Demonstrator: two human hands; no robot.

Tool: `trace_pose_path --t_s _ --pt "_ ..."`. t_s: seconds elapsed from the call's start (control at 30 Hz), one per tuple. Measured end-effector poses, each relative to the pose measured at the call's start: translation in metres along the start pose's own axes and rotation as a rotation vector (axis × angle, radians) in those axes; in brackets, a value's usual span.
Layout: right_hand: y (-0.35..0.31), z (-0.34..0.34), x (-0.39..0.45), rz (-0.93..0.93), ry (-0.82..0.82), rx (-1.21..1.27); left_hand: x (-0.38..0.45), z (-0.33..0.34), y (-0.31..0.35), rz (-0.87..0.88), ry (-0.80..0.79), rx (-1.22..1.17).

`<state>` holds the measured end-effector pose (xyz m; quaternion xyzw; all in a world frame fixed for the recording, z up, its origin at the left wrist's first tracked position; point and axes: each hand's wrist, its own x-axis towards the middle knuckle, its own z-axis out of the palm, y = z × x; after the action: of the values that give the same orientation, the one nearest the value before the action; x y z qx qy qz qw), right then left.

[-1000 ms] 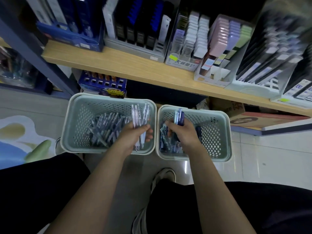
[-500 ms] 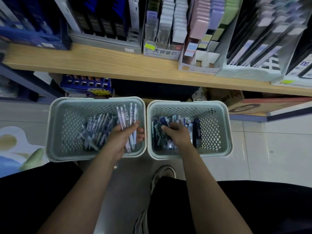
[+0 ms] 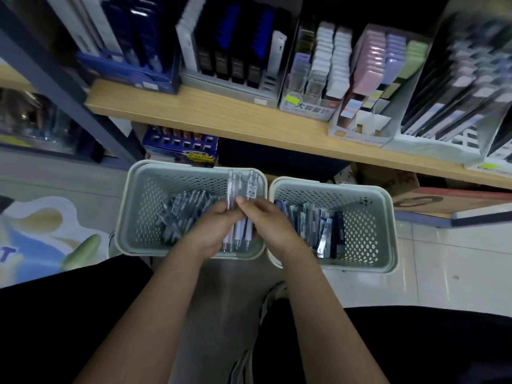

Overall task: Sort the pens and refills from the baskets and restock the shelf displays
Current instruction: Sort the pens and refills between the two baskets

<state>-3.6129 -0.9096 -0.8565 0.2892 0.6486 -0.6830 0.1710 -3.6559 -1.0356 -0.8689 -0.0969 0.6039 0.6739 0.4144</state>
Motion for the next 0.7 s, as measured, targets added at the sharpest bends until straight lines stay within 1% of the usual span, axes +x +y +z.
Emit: trace_pose_path --t_s 0.1,0.17,0.23,0.3,0.33,0.43,0.53,0.6,0.7 --pt "-0.012 0.013 0.000 0.048 -0.082 0.136 -0.009 -0.022 0.005 0.042 -0.021 0.052" --pt "-0.017 0.026 0.001 0.092 -0.163 0.203 -0.015 -0.035 0.010 0.040 -0.016 0.128" --pt "-0.017 0.039 0.004 0.125 -0.214 0.216 -0.019 -0.047 0.017 0.030 0.009 0.302" --pt "-0.018 0.051 0.007 0.139 -0.232 0.235 -0.019 -0.060 0.020 0.044 0.025 0.494" --pt "-0.018 0.056 0.009 0.137 -0.235 0.252 -0.019 -0.066 0.022 0.048 0.036 0.541" --pt "-0.020 0.068 0.017 0.148 -0.246 0.314 -0.019 -0.077 0.025 0.040 0.018 0.532" --pt "-0.023 0.074 0.023 0.160 -0.254 0.336 -0.019 -0.080 0.026 0.025 -0.010 0.584" --pt "-0.024 0.075 0.027 0.164 -0.249 0.336 -0.015 -0.081 0.023 0.040 0.001 0.574" --pt "-0.022 0.073 0.035 0.149 -0.217 0.363 -0.014 -0.083 0.022 0.079 -0.028 0.532"
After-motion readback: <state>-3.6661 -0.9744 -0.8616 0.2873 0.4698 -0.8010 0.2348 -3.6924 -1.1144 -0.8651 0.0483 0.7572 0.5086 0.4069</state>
